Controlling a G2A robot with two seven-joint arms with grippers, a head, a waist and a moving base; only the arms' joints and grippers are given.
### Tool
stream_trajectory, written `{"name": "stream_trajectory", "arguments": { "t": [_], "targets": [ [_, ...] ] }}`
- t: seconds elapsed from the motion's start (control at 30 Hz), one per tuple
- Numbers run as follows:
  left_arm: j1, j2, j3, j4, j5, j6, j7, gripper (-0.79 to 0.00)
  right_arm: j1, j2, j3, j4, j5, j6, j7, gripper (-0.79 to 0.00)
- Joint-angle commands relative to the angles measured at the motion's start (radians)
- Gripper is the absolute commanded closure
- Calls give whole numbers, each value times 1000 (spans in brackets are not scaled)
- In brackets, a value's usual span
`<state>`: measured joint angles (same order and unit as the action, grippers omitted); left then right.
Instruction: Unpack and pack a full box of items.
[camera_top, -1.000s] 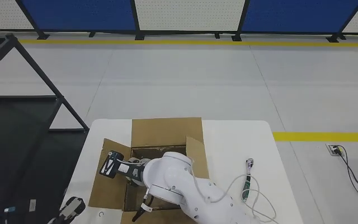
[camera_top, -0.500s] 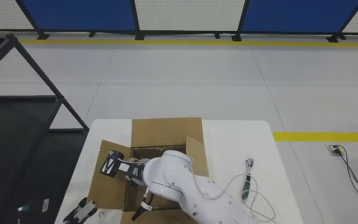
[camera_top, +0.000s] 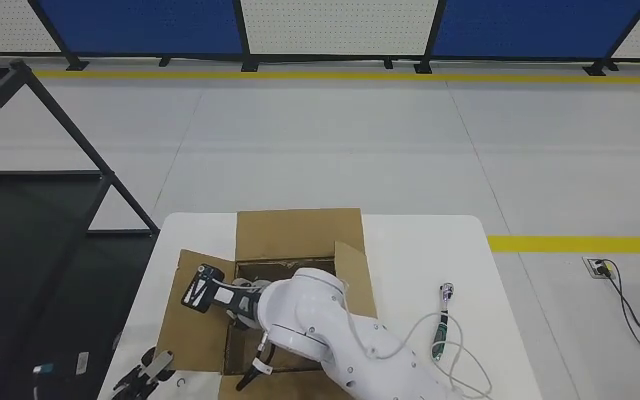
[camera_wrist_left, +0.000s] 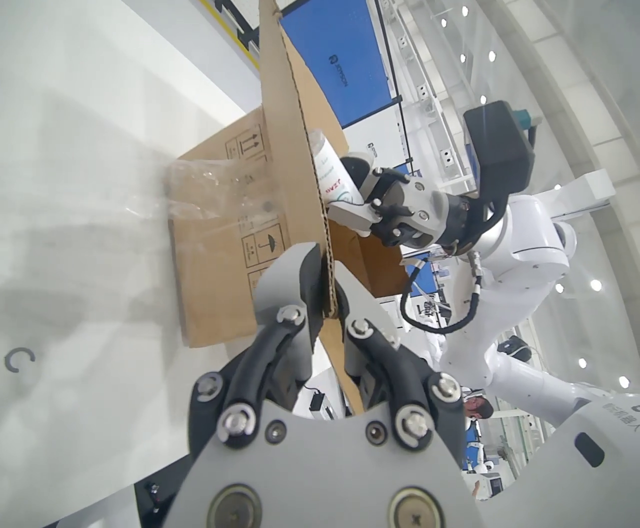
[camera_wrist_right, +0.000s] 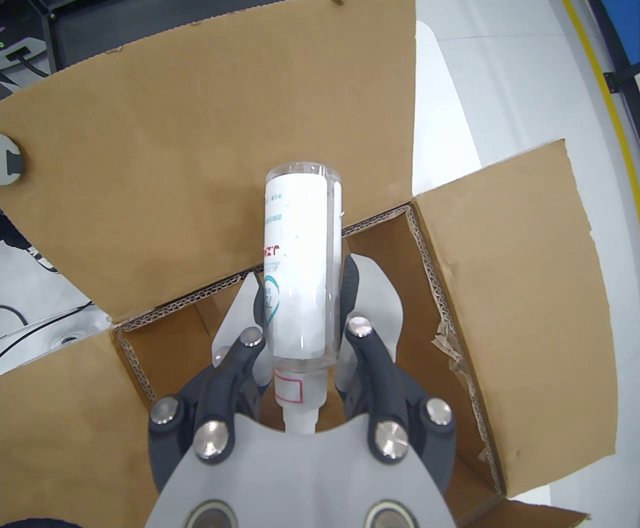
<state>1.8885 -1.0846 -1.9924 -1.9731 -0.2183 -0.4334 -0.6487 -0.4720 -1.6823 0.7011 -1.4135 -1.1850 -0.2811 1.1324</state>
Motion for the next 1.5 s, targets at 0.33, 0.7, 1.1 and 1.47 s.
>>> {"name": "stream_trajectory", "arguments": {
  "t": [0.33,0.7,1.1,1.47],
  "targets": [
    [4,-2,-56,26,-63,16,24,0,-133,45,123,-177,-120,37,77,0],
    [-39,5,-104,77,-85,13,-28,0,-226,73,217,-304,-208,50,134,0],
    [-104,15,-99,149,-34,3,-77,0,-353,103,337,-459,-289,66,168,0],
    [-128,18,-90,182,-10,3,-71,0,-441,123,444,-484,-275,85,145,0]
  ]
}}
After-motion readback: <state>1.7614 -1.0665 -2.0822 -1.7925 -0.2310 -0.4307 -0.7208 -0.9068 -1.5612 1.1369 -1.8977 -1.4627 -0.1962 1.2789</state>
